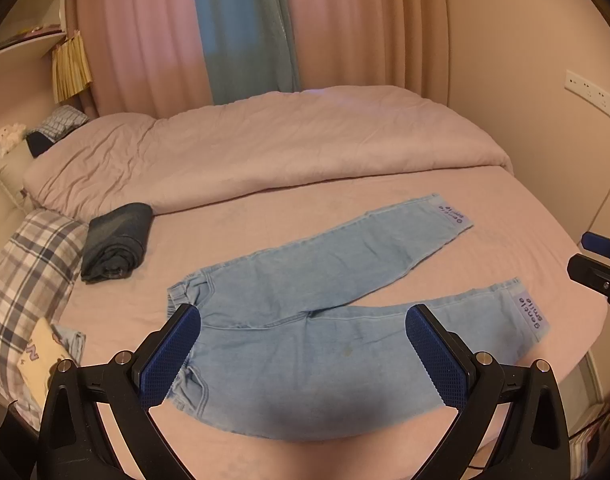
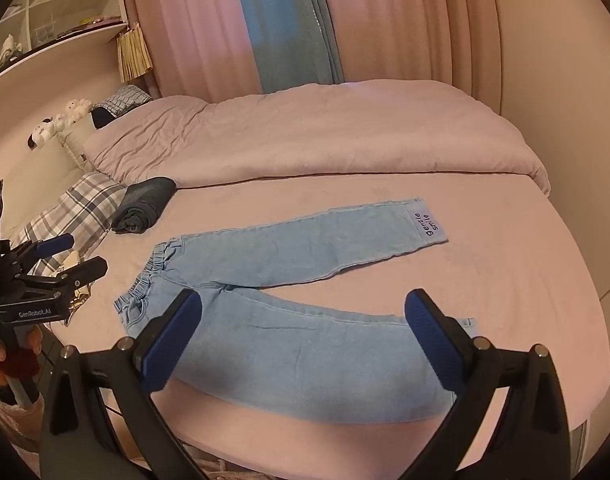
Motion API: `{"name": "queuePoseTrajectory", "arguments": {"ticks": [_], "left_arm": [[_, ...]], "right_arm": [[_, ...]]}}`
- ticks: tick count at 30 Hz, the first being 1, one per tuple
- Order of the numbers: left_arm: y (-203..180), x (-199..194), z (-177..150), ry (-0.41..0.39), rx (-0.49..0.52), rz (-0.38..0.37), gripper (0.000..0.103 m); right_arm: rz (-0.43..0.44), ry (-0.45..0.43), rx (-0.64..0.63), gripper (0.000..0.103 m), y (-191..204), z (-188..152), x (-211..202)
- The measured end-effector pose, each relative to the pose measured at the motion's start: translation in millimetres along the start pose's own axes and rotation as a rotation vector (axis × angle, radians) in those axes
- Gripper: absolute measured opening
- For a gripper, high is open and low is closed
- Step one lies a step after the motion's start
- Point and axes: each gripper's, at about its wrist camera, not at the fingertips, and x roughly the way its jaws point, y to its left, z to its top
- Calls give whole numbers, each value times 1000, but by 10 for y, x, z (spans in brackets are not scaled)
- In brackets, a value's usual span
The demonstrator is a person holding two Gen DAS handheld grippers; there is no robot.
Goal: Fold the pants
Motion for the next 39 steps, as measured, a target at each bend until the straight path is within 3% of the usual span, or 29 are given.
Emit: {"name": "queuePoseTrajectory", "arguments": {"ticks": [39], "left_arm": [[77, 102, -23, 7, -12, -15, 103]], "right_arm": [[-12, 24, -50, 102, 139, 83, 89]]}}
